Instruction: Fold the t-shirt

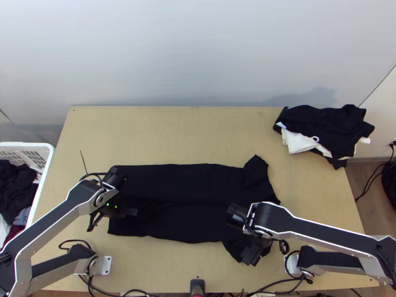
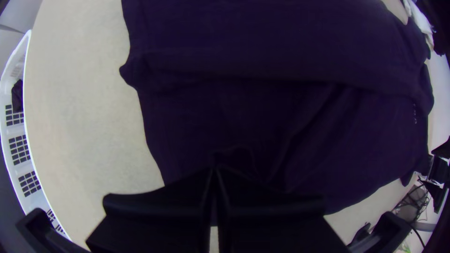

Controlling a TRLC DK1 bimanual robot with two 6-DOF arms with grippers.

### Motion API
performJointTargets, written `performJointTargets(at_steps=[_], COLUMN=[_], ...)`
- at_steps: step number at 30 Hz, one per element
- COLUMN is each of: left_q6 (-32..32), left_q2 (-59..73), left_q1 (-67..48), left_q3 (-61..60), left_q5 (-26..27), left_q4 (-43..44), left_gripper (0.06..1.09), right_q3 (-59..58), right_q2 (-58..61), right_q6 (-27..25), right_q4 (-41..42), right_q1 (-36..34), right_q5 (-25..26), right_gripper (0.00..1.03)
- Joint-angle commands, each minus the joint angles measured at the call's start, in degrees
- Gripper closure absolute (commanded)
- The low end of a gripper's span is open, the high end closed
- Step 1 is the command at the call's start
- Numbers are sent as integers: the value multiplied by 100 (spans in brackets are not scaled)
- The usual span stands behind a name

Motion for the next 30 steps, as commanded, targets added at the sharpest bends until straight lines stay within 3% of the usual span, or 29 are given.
performJointTargets(at_steps=[1, 3, 8, 16, 30], left_q6=[-96, -96, -87, 71, 915], left_q2=[26, 26, -9, -167, -466], left_q1=[0, 0, 0, 299, 1099], left_q3=[41, 41, 23, 234, 1175], left_q5=[1, 1, -8, -17, -17], left_q4=[67, 67, 41, -231, -1515], left_gripper=[104, 104, 104, 104, 104], right_q3=[-318, -414, -502, -203, 649], right_q2=[2, 2, 54, 72, -174], right_q6=[31, 31, -66, -118, -198], right_q4=[327, 442, 670, 688, 617], right_q1=[37, 37, 45, -166, -1466], right_q5=[8, 8, -1, 16, 175], right_gripper=[19, 24, 68, 97, 100])
